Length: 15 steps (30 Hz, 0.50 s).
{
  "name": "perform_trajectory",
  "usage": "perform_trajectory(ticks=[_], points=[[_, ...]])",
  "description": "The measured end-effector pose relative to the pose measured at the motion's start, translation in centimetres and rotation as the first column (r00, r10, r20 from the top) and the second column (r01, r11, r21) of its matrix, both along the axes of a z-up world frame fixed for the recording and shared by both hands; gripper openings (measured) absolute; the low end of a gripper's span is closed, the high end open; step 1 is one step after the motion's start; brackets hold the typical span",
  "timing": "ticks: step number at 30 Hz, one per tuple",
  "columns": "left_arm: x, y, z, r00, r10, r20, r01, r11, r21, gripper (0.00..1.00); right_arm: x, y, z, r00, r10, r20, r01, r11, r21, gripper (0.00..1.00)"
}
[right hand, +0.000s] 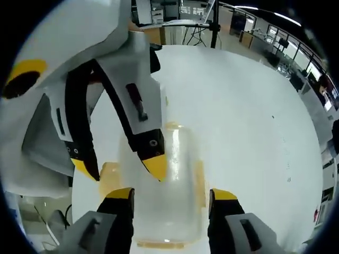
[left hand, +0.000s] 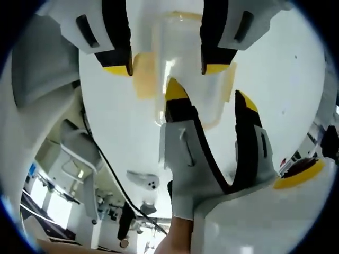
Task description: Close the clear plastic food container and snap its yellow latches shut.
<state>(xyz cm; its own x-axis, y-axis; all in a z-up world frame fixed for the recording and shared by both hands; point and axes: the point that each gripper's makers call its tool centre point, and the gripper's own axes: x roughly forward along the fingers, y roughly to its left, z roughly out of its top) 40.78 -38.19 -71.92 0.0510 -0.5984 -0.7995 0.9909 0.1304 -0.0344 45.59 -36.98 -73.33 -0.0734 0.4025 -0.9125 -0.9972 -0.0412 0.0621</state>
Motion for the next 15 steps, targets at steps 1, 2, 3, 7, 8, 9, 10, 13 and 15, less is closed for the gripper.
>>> perform_trajectory(ticks=[1, 2, 3, 7, 8, 9, 10, 13, 15], points=[[-0.1, 0.0, 0.1, 1.000, -0.003, -0.009, 0.003, 1.000, -0.004, 0.47, 0.0, 0.0, -0.1, 1.000, 0.000, -0.007, 0.000, 1.000, 0.001, 0.54], [-0.2, 0.0, 0.1, 1.000, 0.001, -0.023, -0.001, 1.000, -0.007, 0.46, -0.1, -0.1, -0.2, 1.000, -0.001, -0.014, 0.001, 1.000, -0.003, 0.54], [-0.1, 0.1, 0.3, 0.999, 0.009, -0.034, -0.010, 1.000, -0.013, 0.45, -0.2, -0.1, -0.2, 1.000, 0.004, -0.021, -0.005, 1.000, -0.004, 0.54], [0.3, 0.2, 0.8, 0.999, 0.021, -0.034, -0.022, 0.999, -0.028, 0.44, -0.4, -0.1, -0.2, 1.000, 0.004, -0.030, -0.004, 1.000, 0.003, 0.54], [0.4, 0.2, 0.8, 0.999, 0.019, -0.029, -0.020, 0.999, -0.027, 0.45, -0.4, -0.1, -0.2, 0.999, 0.003, -0.032, -0.003, 1.000, 0.003, 0.54], [0.6, 0.1, 1.1, 0.998, 0.032, -0.045, -0.033, 0.998, -0.043, 0.45, -0.3, -0.1, -0.2, 0.999, 0.002, -0.034, -0.002, 1.000, 0.004, 0.55], [0.6, 0.0, 1.4, 0.995, 0.062, -0.073, -0.067, 0.996, -0.062, 0.44, -0.3, -0.1, -0.2, 0.999, 0.000, -0.035, 0.000, 1.000, 0.003, 0.55], [0.7, 0.1, 1.7, 0.997, 0.047, -0.064, -0.051, 0.997, -0.063, 0.45, -0.3, -0.1, -0.2, 0.999, 0.003, -0.039, -0.003, 1.000, 0.002, 0.55], [0.8, 0.4, 1.1, 0.999, 0.036, -0.035, -0.037, 0.999, -0.034, 0.46, -0.4, -0.1, -0.2, 0.999, 0.010, -0.038, -0.010, 1.000, 0.002, 0.55]])
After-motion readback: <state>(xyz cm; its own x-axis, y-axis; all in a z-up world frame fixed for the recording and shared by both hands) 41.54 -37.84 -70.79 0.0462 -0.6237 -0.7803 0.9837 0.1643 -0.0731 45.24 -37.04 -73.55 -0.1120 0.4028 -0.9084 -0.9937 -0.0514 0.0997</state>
